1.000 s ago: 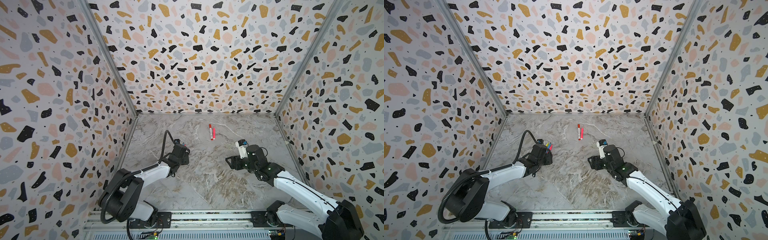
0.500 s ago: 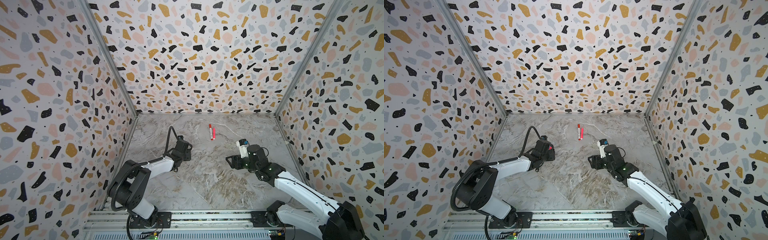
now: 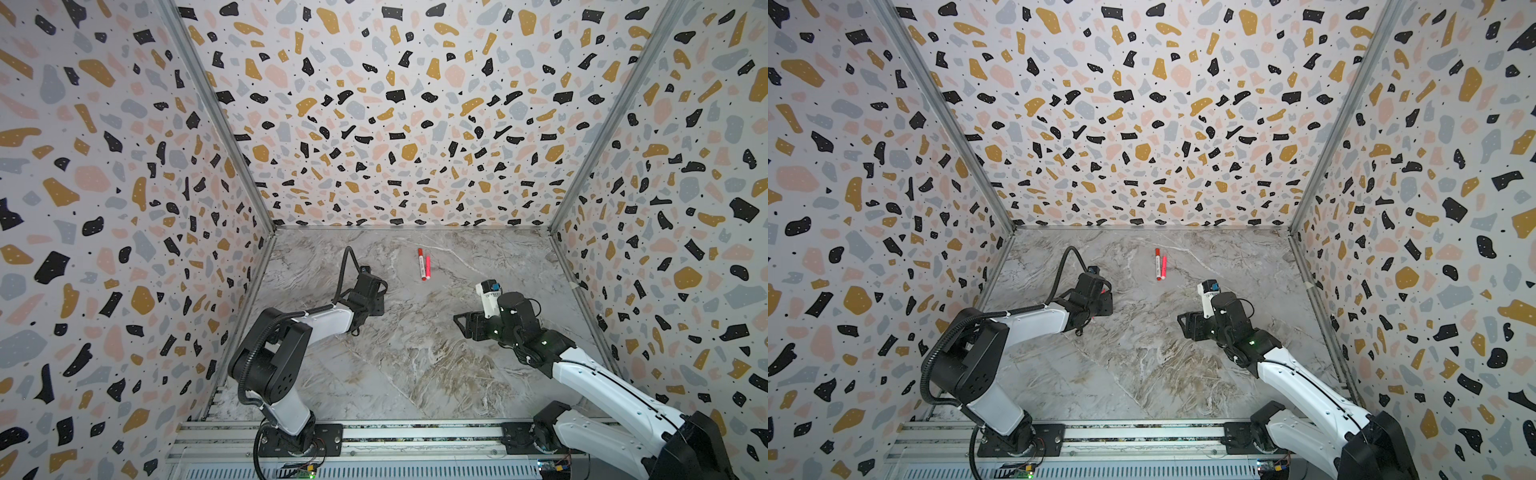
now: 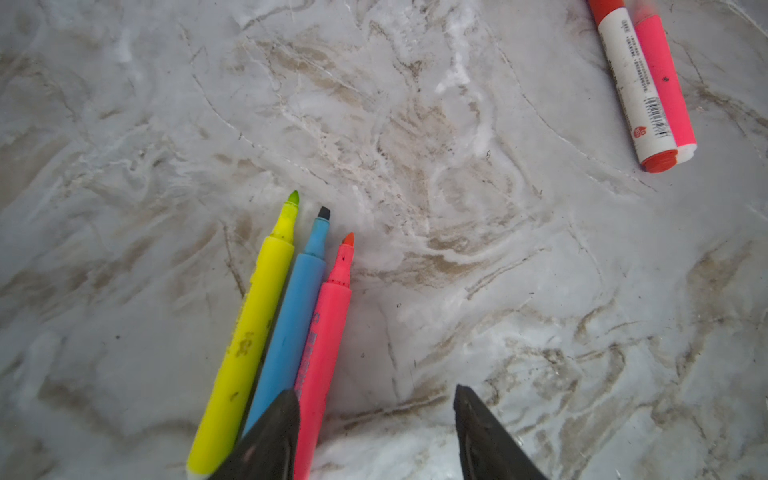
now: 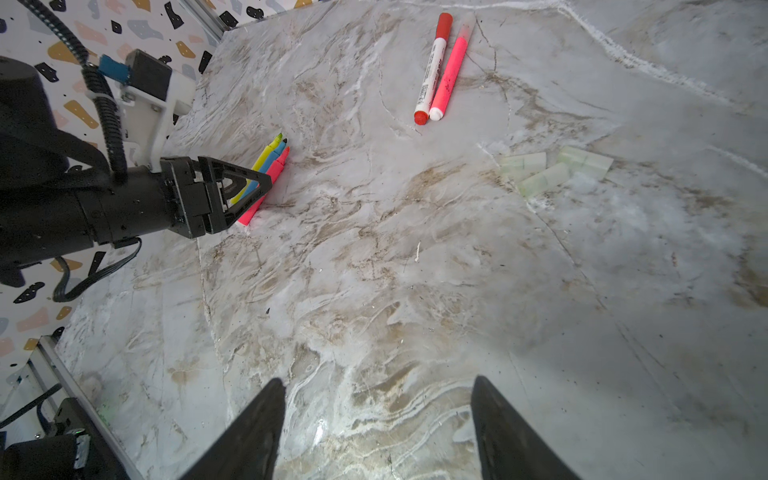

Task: Insert the pens into the pen caps
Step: 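Move the left gripper over the pink highlighter beside the yellow and blue ones, then close the left gripper on the pink highlighter and lift it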

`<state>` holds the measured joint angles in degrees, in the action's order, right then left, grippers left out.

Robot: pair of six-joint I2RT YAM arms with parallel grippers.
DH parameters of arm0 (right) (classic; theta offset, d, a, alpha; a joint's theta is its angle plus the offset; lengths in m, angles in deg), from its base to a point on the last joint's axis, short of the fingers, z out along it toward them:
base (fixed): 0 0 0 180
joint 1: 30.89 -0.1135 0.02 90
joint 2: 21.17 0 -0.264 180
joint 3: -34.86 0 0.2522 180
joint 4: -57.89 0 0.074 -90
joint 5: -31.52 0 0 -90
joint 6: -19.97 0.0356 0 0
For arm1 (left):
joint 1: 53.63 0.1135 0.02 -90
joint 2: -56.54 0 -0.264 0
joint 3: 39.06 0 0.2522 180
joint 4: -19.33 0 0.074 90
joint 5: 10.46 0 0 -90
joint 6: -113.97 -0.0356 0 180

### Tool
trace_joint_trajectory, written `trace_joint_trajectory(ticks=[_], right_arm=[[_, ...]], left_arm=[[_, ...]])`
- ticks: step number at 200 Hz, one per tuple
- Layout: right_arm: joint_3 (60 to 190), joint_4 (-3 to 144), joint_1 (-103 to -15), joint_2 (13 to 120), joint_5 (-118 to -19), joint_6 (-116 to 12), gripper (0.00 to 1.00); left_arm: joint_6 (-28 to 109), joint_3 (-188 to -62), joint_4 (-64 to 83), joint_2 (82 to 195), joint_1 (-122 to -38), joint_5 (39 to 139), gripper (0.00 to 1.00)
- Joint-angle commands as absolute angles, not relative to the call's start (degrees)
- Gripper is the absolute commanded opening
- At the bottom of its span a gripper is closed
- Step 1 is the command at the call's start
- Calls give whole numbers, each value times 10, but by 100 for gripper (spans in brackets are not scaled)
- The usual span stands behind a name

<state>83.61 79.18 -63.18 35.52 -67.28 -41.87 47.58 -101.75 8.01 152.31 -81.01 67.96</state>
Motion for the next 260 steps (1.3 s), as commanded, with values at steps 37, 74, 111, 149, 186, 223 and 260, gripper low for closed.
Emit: trace_joint_trajectory(ticks=[37,74,111,149,186,223,260], right_arm=[[822,778,-630,337,-678,-408,71],[818,777,-629,333,-676,-407,71],[816,774,-630,332,-677,-407,71],[816,772,-629,332,-677,-406,71],[816,766,-630,334,-675,-403,71],[815,761,-629,336,-676,-400,71],[814,763,-629,333,-673,-400,71]], left_arm=[[453,-1046,65,1542,-803,664,59],[445,-1053,58,1552,-801,662,59],[442,-1055,58,1562,-800,670,59],[439,-1052,64,1575,-799,686,57],[433,-1054,56,1594,-802,713,50],[432,-1045,54,1600,-826,707,48],[430,-1047,52,1615,-847,712,39]])
